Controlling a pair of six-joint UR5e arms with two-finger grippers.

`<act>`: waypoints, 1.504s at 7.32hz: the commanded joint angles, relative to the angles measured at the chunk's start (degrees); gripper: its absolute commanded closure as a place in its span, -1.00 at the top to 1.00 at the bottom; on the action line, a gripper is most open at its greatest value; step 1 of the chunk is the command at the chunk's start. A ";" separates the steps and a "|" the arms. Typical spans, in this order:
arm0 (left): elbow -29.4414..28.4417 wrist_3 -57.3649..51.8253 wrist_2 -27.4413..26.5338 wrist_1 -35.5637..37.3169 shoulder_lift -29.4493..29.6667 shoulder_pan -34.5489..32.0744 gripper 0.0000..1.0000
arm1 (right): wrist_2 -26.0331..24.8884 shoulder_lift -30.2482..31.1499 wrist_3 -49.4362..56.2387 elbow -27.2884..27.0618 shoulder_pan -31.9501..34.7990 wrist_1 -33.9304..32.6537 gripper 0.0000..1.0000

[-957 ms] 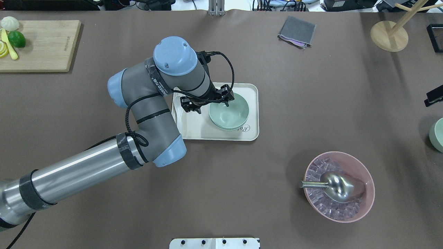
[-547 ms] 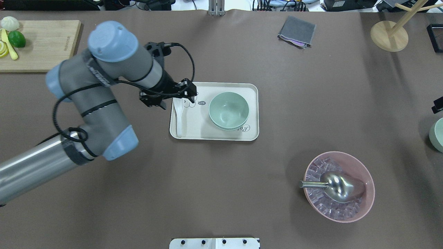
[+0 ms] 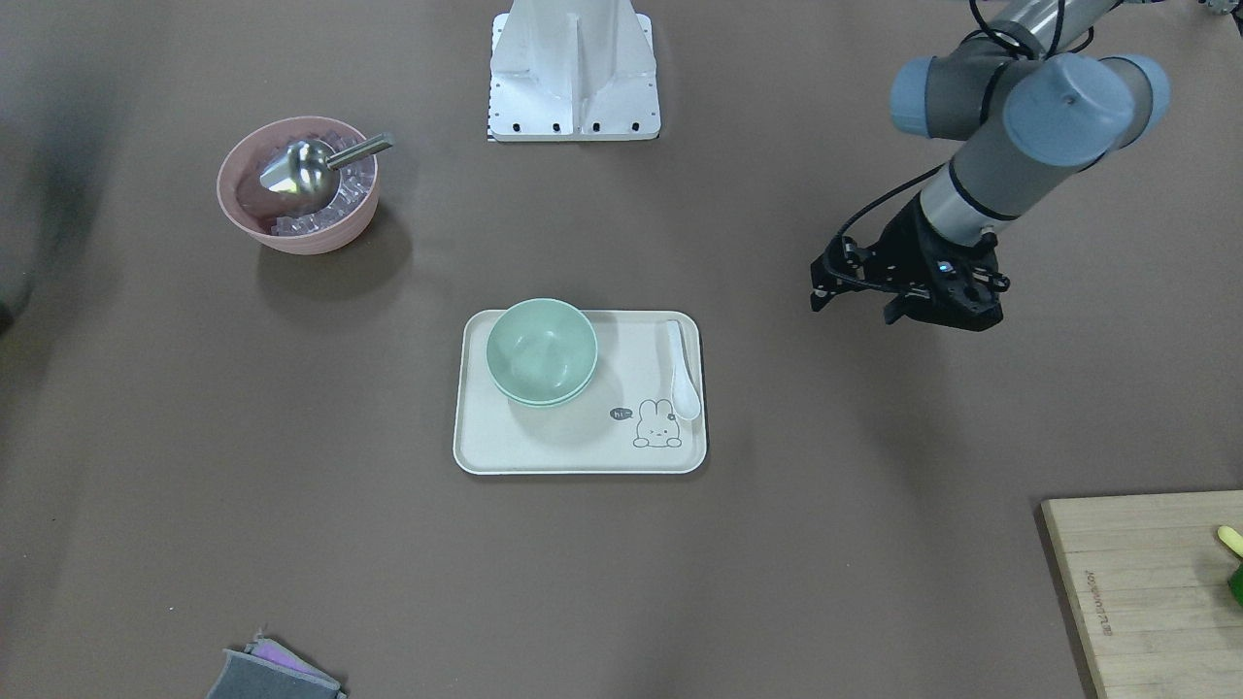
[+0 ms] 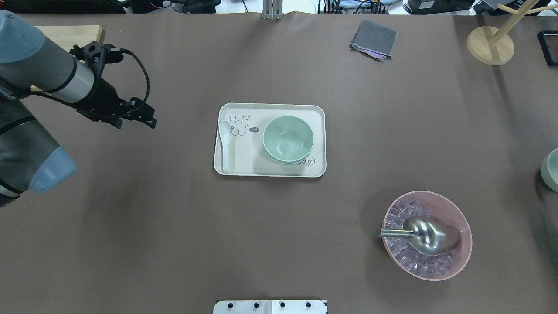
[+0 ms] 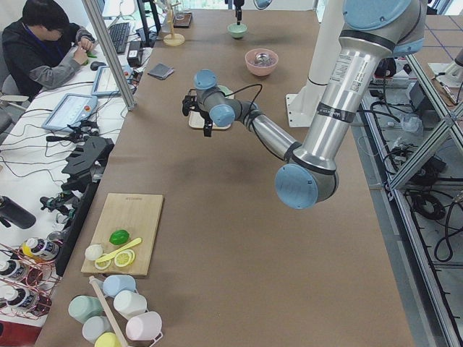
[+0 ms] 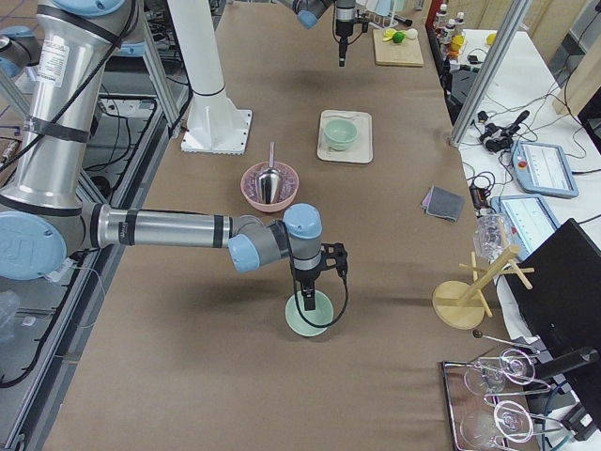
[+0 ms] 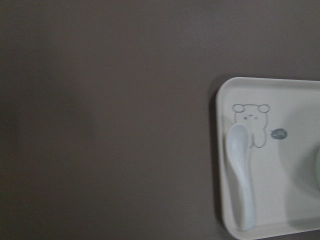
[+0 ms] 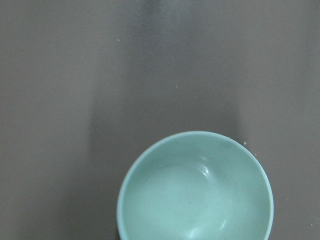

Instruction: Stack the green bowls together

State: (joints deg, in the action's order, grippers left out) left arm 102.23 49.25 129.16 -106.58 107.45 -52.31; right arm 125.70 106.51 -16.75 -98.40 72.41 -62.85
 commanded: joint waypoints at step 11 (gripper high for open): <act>0.16 -7.50 -0.32 -0.12 -4.53 -2.53 0.96 | 2.01 -0.78 -11.46 16.22 3.18 19.60 -0.07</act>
State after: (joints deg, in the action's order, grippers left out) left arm 102.40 41.75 128.85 -106.66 102.92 -54.86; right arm 127.71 105.75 -28.13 -82.29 75.58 -43.24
